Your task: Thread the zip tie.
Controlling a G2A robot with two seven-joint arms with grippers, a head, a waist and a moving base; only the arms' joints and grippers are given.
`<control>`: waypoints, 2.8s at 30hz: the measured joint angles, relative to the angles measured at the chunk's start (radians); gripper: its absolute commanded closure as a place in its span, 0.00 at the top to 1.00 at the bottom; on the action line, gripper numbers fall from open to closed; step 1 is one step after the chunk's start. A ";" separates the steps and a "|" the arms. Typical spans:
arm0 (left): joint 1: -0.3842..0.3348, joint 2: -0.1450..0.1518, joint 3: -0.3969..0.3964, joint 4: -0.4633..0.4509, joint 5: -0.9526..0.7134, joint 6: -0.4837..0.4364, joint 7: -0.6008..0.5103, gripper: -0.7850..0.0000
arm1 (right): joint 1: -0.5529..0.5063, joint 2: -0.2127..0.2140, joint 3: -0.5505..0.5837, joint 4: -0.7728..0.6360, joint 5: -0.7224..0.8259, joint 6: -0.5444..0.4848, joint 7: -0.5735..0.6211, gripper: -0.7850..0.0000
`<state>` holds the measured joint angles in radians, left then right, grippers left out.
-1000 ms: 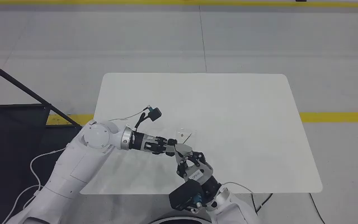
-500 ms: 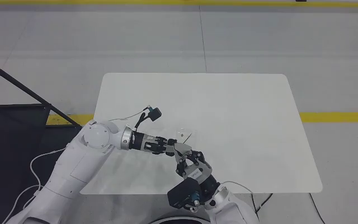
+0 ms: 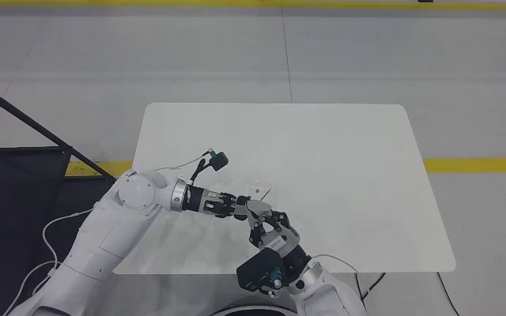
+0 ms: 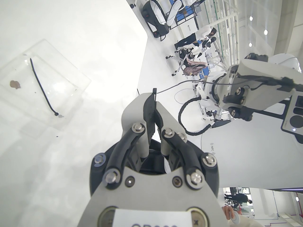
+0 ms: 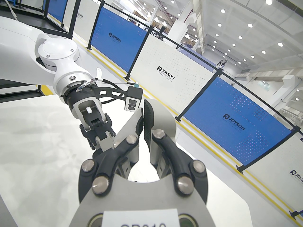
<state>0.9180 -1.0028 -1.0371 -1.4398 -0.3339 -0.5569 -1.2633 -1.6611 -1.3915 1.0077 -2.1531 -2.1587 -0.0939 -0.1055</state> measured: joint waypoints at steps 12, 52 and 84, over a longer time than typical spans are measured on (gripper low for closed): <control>0.000 0.000 0.000 0.000 0.000 0.000 0.000 0.00 | 0.002 0.007 -0.007 -0.001 0.005 0.017 0.000 0.00; 0.024 0.003 -0.005 -0.035 0.029 0.019 0.047 0.00 | 0.025 0.033 -0.020 0.000 0.010 -0.081 0.011 0.00; 0.031 0.011 -0.009 -0.050 0.034 0.018 0.027 0.00 | 0.020 0.076 0.028 -0.027 0.031 -0.255 -0.011 0.00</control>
<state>0.9487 -0.9921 -1.0460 -1.4894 -0.3003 -0.5390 -1.2368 -1.6410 -1.3154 1.0355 -2.1800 -2.1279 -0.3492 -0.1166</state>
